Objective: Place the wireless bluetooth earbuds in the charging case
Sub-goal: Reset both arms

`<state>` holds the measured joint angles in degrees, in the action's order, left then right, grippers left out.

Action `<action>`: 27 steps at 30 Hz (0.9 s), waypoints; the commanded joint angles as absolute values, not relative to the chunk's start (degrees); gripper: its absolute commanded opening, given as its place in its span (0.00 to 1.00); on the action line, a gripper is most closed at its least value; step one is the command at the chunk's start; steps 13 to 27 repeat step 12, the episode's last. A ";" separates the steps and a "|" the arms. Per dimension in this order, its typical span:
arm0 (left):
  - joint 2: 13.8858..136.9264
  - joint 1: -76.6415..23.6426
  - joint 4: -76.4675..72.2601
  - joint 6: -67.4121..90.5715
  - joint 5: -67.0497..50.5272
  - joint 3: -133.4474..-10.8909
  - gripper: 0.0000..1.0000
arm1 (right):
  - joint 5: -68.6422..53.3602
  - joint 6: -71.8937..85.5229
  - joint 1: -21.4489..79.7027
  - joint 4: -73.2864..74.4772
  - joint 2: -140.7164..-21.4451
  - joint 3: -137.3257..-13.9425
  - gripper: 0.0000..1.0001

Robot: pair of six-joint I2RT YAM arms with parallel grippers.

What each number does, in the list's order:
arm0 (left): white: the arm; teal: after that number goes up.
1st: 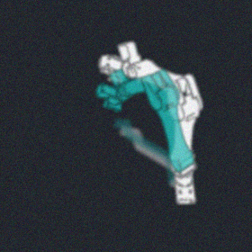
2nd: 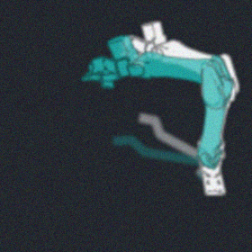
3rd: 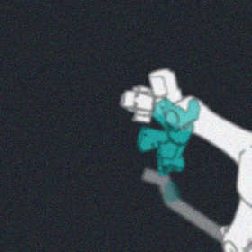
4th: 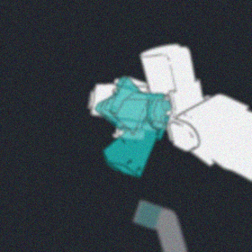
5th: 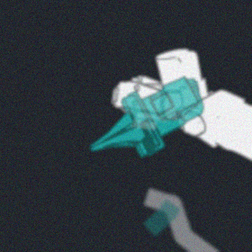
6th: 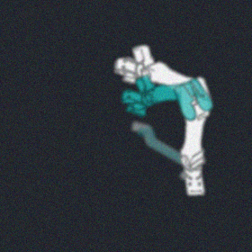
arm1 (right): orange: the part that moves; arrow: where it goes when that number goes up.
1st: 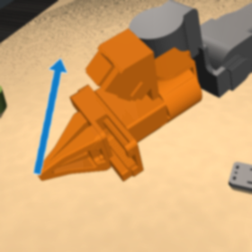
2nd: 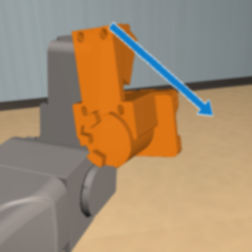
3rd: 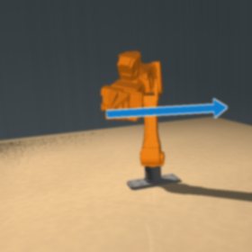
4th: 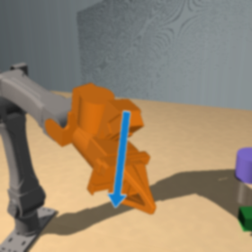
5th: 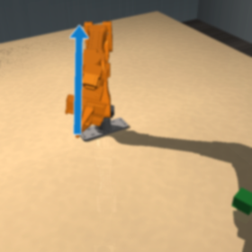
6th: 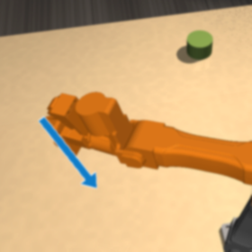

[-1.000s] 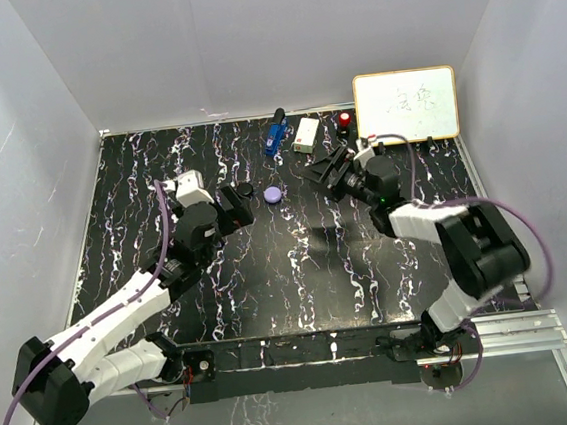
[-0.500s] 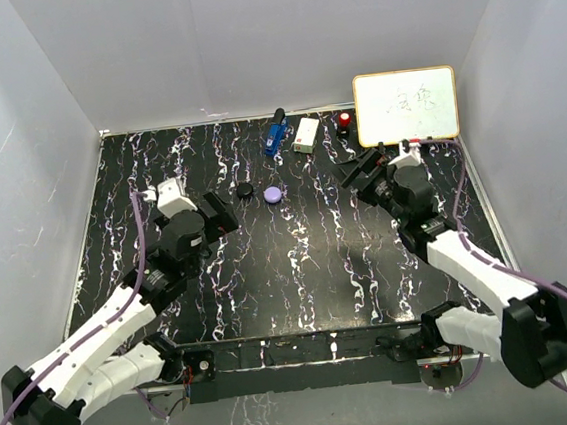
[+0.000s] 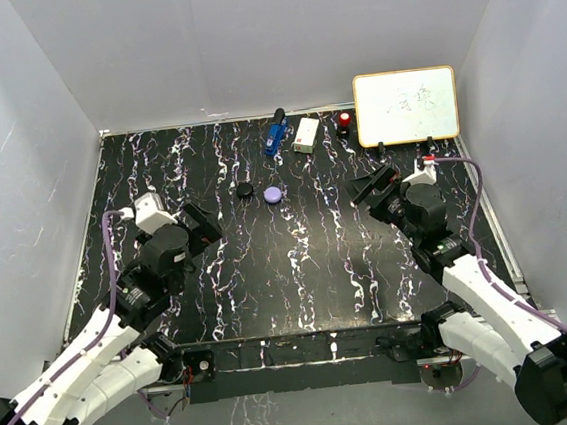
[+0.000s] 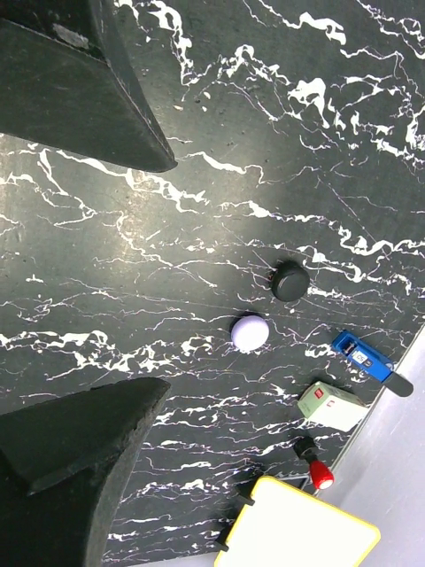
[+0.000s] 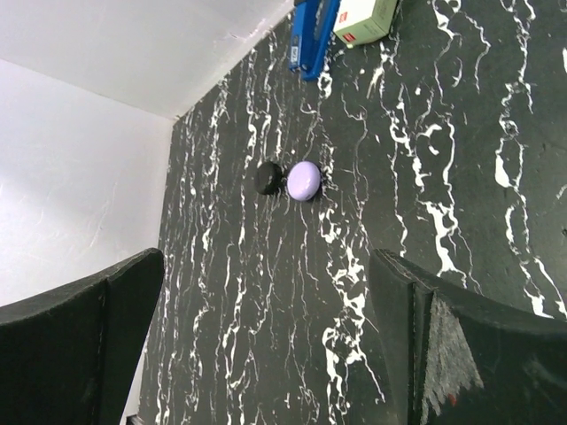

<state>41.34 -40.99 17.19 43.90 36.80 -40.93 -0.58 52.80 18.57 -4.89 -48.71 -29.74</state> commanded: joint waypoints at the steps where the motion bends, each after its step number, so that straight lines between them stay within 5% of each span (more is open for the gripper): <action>1: 38.70 -41.13 20.16 44.71 38.51 -39.97 0.99 | 0.27 52.33 18.22 -2.60 -45.75 -30.62 0.98; 27: 38.94 -41.16 18.67 43.13 37.66 -40.44 0.99 | 1.83 53.09 18.19 -2.11 -43.16 -31.00 0.98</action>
